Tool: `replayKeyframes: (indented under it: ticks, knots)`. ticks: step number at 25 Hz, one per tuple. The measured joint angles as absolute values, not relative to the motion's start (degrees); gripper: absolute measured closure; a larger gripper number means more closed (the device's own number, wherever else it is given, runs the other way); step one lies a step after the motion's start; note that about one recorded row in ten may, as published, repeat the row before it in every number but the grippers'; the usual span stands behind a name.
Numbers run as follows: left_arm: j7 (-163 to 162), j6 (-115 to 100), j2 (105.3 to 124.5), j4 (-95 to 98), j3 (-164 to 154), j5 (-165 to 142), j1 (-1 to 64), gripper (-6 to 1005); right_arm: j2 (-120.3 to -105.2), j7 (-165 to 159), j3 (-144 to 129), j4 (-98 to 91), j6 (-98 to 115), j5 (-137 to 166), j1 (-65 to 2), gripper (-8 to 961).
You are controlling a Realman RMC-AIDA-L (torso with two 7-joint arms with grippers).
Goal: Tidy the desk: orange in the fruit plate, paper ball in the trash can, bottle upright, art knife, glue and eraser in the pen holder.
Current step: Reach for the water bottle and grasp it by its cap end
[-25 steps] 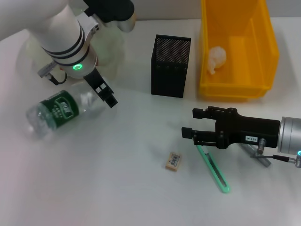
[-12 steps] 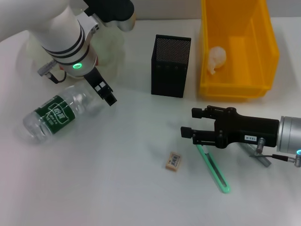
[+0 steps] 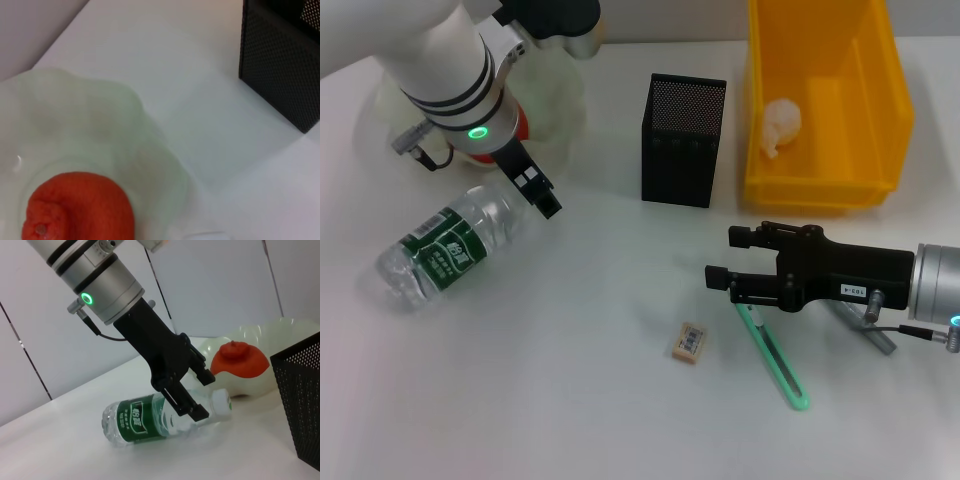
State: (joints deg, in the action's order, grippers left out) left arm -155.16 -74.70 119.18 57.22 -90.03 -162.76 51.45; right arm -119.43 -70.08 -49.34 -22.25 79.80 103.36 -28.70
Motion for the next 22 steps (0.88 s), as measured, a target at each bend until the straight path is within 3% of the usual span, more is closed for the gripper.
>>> replayKeyframes:
  ticks: [22]
  knots:
    - [-154.6, -72.3, 119.18, 53.4, -90.7, -162.9, 51.9, 206, -119.44, -70.2, -49.3, -22.3, 79.8, 103.4, -29.1, 179]
